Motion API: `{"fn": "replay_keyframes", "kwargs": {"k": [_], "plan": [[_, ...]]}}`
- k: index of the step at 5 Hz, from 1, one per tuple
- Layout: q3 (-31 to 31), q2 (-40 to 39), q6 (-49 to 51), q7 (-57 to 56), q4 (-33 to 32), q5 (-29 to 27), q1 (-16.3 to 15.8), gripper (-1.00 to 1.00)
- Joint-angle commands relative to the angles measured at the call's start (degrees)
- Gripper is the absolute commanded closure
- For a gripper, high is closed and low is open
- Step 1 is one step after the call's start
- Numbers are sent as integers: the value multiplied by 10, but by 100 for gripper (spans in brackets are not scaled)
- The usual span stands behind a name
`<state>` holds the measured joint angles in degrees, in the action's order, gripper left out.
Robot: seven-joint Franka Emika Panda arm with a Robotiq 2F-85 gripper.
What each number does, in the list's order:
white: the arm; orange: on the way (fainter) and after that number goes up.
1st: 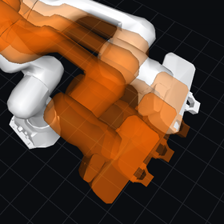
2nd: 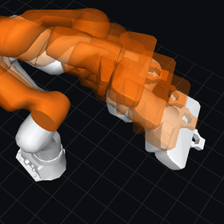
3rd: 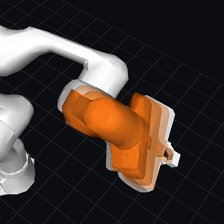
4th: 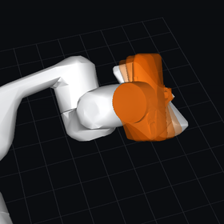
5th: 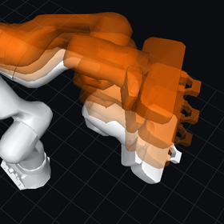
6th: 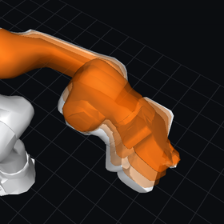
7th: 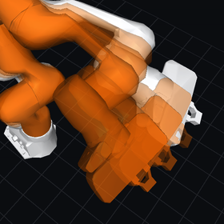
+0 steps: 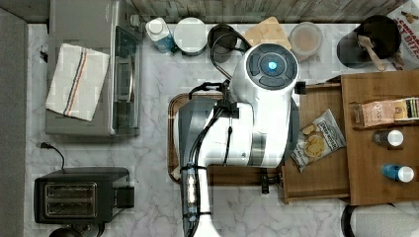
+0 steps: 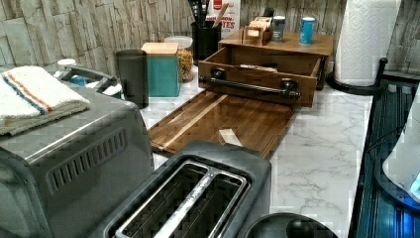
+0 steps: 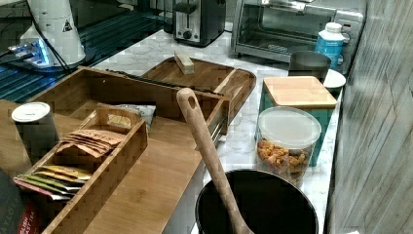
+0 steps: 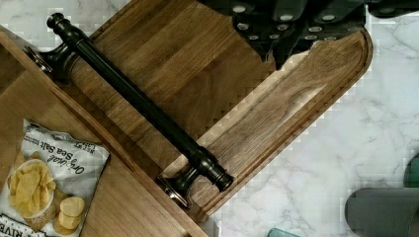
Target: Close the drawer.
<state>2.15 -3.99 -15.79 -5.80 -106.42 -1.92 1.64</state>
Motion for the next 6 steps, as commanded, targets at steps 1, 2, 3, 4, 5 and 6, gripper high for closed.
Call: {"fn": "replay_keyframes", "kwargs": {"k": [1,2,3,4,5,6], "plan": [[0,0,0,0,-5,-2,0,100],[-12,11,-30,-80,-51,-14,-5,100],[-24,36,-95,-232,-128,-15,-9,100],[-27,46,-154,-356,-188,-7,-17,100],[-35,44,-204,-356,-240,71,-33,100],[-31,29,-260,-382,-286,94,-36,100]]}}
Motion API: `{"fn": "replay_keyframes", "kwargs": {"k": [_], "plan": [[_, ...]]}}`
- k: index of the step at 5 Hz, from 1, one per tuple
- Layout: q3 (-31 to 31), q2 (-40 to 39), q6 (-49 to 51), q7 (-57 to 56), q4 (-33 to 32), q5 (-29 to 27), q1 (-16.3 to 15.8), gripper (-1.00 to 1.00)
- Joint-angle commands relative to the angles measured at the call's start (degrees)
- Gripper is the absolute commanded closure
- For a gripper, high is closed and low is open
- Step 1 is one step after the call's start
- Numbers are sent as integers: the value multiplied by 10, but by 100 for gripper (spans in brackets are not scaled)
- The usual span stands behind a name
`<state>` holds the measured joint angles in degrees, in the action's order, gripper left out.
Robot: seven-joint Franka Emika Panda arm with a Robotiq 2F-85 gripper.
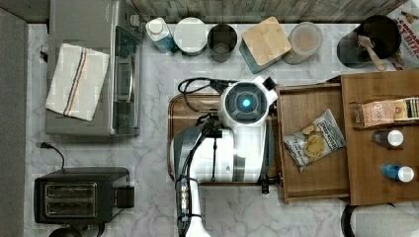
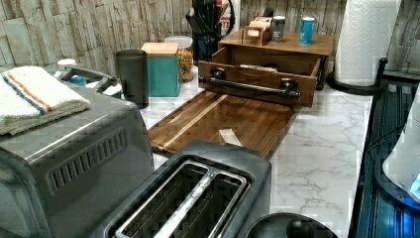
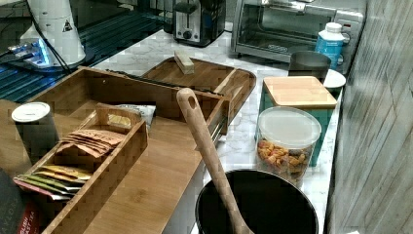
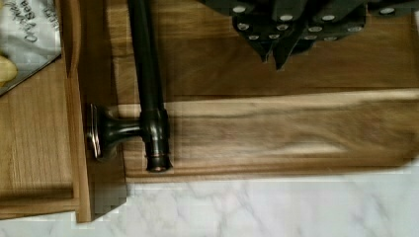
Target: Close the drawer.
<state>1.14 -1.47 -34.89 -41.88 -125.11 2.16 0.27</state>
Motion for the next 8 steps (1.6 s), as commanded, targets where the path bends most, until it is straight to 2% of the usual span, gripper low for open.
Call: {"fn": "replay_keyframes", "kwargs": {"k": [1,3,5,8], "plan": [[-15,-11,-104,-6,-123,77,-26,100],[5,-20,-157,-35,-155,106,-7,100],[29,-11,-159,-130,-136,80,20,100],[91,-69,-147,-329,-61,-60,92,100]]}}
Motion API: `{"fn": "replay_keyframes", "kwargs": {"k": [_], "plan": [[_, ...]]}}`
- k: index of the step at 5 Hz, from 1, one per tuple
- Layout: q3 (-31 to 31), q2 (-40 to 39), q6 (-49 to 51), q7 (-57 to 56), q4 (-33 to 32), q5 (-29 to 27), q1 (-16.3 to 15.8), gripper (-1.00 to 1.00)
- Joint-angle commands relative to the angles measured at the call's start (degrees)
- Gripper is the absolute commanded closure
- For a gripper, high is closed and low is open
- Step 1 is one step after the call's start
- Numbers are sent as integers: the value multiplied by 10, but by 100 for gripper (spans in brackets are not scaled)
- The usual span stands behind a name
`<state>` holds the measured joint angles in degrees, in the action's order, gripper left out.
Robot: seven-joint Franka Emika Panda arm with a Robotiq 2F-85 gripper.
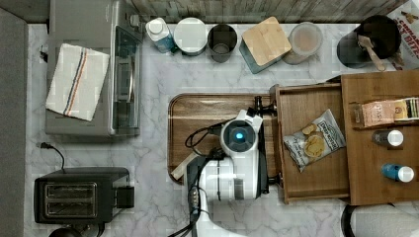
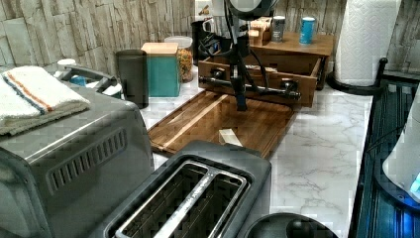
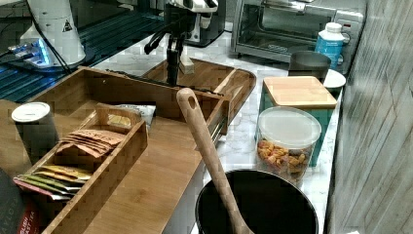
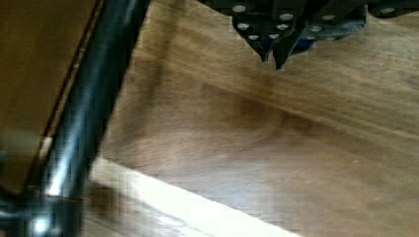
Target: Close the drawer.
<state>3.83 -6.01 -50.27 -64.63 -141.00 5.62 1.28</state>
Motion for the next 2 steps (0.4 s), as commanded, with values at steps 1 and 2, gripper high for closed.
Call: {"fn": "replay_keyframes", "kwargs": {"k": [1,2], "plan": [[69,-9,-29,-83,93,-48,92,100],[90,-15,-6,-111,132,-41,103,100]]}}
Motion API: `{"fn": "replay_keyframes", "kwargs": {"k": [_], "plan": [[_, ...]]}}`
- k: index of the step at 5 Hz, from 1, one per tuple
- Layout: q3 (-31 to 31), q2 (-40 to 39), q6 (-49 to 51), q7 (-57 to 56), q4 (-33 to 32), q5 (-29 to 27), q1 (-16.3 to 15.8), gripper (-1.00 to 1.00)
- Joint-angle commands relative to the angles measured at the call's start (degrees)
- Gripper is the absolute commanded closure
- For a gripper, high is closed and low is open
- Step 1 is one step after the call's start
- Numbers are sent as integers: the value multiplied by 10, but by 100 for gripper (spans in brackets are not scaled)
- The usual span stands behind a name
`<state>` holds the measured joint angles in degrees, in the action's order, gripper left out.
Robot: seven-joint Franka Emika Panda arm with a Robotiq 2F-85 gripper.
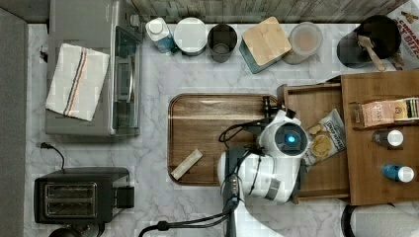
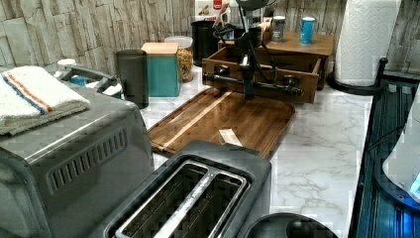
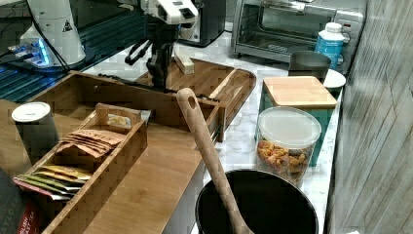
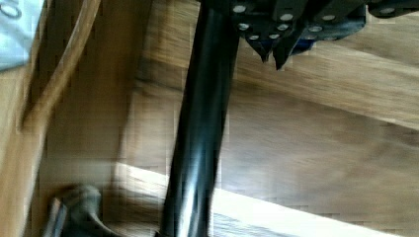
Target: Close the drawer.
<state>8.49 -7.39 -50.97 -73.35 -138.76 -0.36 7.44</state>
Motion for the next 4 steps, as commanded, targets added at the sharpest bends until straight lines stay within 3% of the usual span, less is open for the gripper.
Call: {"fn": "replay_keyframes", "kwargs": {"k": [1,2,3,4], "plan": [[64,-55,-5,-152,168,-39,75,100],[56,-107,-44,-251,206,-94,118,100],[66,-121,-24,-282,245,-85,137,100],[100,-123,81,-228,312,-13,130,100]]}}
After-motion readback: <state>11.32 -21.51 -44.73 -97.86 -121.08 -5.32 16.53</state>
